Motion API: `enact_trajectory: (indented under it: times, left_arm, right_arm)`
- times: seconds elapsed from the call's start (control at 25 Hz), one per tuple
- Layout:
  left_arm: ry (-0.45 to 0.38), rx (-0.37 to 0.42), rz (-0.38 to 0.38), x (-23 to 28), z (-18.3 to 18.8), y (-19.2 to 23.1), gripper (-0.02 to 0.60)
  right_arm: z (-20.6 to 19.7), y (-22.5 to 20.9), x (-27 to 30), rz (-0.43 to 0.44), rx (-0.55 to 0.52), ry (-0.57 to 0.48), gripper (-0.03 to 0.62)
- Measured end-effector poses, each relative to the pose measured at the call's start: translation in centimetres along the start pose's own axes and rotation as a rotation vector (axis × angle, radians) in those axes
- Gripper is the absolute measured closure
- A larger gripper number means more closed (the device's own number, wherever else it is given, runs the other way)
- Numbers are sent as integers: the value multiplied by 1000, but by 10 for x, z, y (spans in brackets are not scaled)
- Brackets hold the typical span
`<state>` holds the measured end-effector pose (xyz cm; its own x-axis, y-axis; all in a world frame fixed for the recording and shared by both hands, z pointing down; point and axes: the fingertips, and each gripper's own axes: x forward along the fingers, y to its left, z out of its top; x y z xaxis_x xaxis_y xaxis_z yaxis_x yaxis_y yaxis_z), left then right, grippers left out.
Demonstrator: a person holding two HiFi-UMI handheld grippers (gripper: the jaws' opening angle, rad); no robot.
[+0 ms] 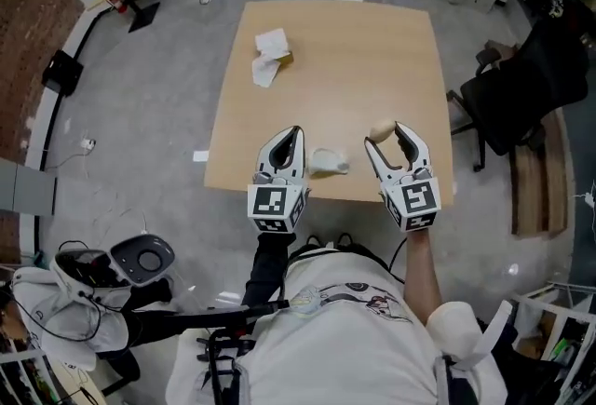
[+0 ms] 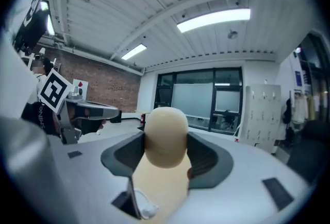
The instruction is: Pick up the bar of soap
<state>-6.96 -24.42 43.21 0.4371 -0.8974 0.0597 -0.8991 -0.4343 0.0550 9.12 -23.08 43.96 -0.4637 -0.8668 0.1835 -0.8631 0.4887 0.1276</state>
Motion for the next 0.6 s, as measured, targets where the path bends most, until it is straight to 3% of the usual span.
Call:
enact_trajectory:
  times: [0.24, 0.6]
  left_arm:
    - [-75, 58, -5, 4, 44, 4, 577]
    - [-83, 67, 25, -6, 51, 13, 577]
  right_arm:
    - [46, -13, -13, -75, -1, -98, 341]
    - [64, -26, -24, -159, 50, -179, 341]
